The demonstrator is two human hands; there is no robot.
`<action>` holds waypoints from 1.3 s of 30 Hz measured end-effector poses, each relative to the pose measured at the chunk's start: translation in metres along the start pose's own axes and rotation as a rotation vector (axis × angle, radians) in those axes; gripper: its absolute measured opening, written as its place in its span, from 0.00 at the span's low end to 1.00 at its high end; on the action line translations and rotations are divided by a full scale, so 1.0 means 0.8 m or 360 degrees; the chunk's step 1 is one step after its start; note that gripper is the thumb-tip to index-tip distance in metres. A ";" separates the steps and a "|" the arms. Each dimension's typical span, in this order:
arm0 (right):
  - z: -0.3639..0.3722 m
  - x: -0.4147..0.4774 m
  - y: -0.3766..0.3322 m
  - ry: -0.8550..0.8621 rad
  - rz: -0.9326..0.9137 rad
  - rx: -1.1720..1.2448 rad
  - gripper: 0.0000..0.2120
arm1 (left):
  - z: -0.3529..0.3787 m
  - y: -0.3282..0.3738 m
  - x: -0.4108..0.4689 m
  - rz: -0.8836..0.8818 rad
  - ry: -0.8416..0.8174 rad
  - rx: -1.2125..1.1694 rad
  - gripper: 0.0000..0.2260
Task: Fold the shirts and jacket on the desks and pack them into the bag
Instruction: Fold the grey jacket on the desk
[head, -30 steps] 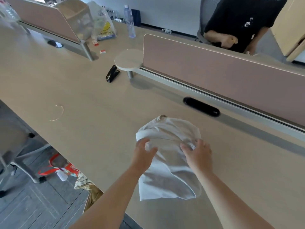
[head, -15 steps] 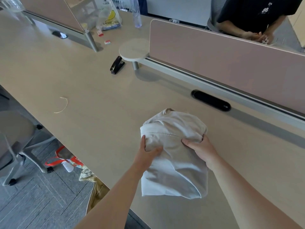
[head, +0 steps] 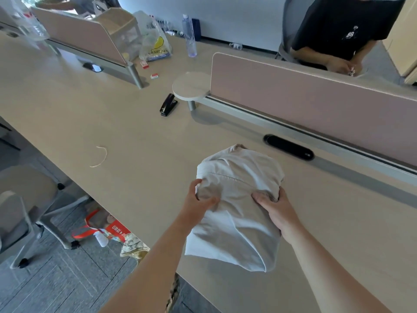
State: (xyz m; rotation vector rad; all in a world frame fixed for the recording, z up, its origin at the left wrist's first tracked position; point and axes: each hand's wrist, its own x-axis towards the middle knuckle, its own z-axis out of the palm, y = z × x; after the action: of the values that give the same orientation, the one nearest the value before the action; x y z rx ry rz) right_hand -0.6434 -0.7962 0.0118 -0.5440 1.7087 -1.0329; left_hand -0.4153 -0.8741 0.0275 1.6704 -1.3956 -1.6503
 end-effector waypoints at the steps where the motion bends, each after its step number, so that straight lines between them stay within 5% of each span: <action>1: 0.008 -0.009 -0.014 0.0025 -0.0041 0.0008 0.36 | -0.012 0.013 -0.006 0.0041 0.0033 0.0019 0.29; 6: 0.068 -0.058 -0.086 0.0136 -0.0270 0.0032 0.36 | -0.092 0.072 -0.042 0.0255 0.0025 -0.0017 0.24; 11: 0.165 -0.122 -0.135 0.0328 -0.0497 0.0015 0.36 | -0.206 0.090 -0.063 0.0423 0.0030 -0.0157 0.30; 23: 0.414 -0.334 -0.132 0.0945 -0.0645 0.0052 0.39 | -0.463 0.060 -0.124 0.0818 -0.0557 -0.0006 0.29; 34: 0.465 -0.460 -0.053 0.1244 -0.0569 0.0184 0.34 | -0.481 0.005 -0.189 0.0695 -0.0907 -0.0042 0.26; 39: 0.483 -0.497 -0.004 0.1297 -0.0533 0.0305 0.32 | -0.482 -0.033 -0.212 0.0653 -0.1030 0.0022 0.35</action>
State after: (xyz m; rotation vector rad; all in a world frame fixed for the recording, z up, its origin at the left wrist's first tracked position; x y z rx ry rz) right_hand -0.1386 -0.6421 0.1833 -0.2959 2.2171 -1.8099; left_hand -0.0206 -0.8551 0.1750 0.7773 -1.8786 -1.9972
